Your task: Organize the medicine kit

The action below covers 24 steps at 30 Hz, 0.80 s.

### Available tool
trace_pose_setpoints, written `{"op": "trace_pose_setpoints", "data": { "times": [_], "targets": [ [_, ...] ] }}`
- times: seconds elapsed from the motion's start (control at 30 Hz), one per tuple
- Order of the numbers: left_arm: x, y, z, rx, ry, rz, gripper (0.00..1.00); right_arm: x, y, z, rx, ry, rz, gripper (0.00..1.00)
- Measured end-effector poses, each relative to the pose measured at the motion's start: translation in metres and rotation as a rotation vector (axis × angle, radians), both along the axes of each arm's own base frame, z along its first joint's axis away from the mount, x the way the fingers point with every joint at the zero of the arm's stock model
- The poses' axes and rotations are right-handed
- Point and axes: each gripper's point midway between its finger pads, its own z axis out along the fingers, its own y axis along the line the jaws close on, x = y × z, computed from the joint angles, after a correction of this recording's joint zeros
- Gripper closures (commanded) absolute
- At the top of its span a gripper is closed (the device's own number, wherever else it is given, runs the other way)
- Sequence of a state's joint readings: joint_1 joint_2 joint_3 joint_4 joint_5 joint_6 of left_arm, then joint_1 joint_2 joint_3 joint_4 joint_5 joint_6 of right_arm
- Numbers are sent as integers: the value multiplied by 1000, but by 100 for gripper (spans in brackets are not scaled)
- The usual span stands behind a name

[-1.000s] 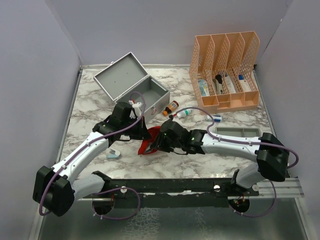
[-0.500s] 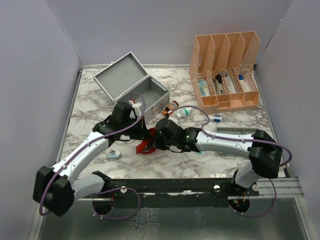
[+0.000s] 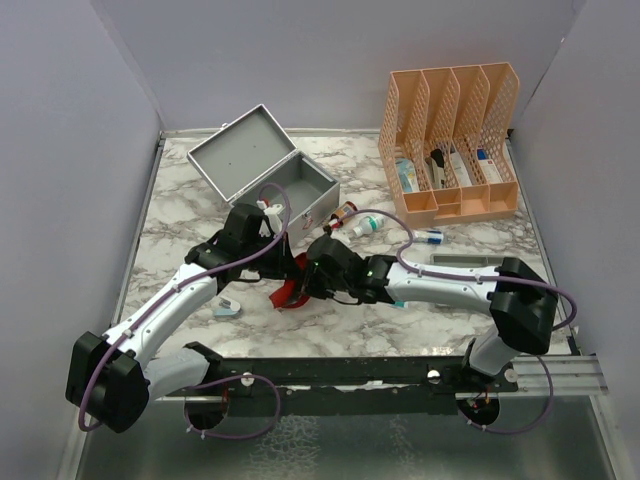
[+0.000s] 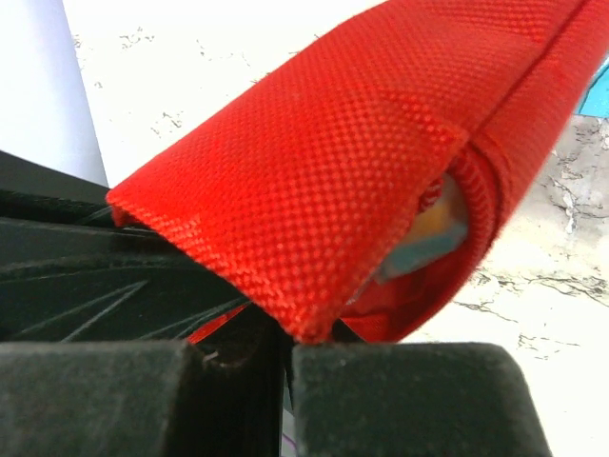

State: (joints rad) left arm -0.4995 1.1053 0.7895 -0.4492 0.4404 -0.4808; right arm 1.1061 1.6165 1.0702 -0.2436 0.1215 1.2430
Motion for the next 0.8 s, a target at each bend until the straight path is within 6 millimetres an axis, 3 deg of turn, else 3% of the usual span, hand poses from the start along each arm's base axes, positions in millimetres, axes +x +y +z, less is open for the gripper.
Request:
{"op": "trace_pose_setpoints", "data": {
  "times": [0.17, 0.27, 0.5, 0.63, 0.8],
  "targets": [
    [0, 0, 0, 0, 1, 0, 100, -2, -5, -9, -15, 8, -1, 98],
    [-1, 0, 0, -1, 3, -2, 100, -4, -8, -7, -16, -2, 7, 91],
    [-1, -1, 0, -5, 5, -5, 100, -1, -21, 51, 70, -121, 10, 75],
    [-1, -1, 0, -5, 5, -5, 100, 4, -46, 75, 70, -201, -43, 66],
    [-1, -1, 1, -6, 4, -6, 100, 26, -92, 66, -93, -279, -162, 59]
  ]
}}
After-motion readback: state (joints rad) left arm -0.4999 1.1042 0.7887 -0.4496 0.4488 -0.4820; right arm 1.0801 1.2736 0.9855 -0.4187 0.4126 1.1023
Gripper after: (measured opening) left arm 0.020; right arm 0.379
